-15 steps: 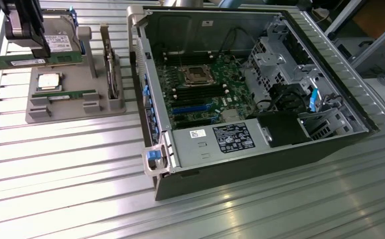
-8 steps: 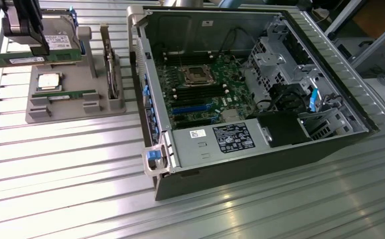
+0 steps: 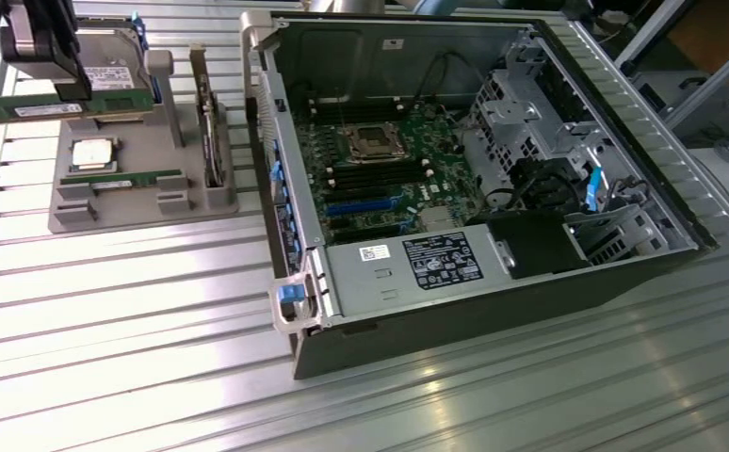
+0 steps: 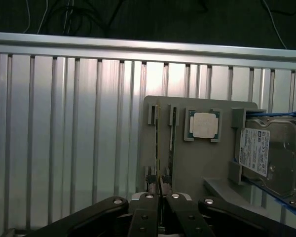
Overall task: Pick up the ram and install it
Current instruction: 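Pick up the ram and move it above insertion slot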
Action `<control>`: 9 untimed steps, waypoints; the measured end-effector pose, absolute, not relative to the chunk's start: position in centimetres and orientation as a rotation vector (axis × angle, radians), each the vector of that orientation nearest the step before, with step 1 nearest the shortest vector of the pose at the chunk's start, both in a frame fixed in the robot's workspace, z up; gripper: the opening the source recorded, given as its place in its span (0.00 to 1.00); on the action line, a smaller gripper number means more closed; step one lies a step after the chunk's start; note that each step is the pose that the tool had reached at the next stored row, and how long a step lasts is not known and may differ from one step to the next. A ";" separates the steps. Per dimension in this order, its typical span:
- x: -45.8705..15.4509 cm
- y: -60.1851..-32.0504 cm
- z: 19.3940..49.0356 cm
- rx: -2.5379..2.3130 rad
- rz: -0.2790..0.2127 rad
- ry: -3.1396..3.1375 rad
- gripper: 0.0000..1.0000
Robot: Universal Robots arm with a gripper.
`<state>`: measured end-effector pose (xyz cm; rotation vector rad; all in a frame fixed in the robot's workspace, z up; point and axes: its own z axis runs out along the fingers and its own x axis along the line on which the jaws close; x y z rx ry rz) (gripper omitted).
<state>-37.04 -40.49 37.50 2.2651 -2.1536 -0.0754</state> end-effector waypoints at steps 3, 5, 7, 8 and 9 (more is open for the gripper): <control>-37.0 -40.5 37.7 2.265 -0.075 -2.154 0.12; -37.0 -40.5 37.9 2.265 -0.075 -2.154 0.12; -37.0 -40.5 38.0 2.265 -0.075 -2.154 0.12; -37.0 -40.5 38.1 2.265 -0.075 -2.154 0.12; -37.0 -40.5 38.2 2.265 -0.075 -2.154 0.12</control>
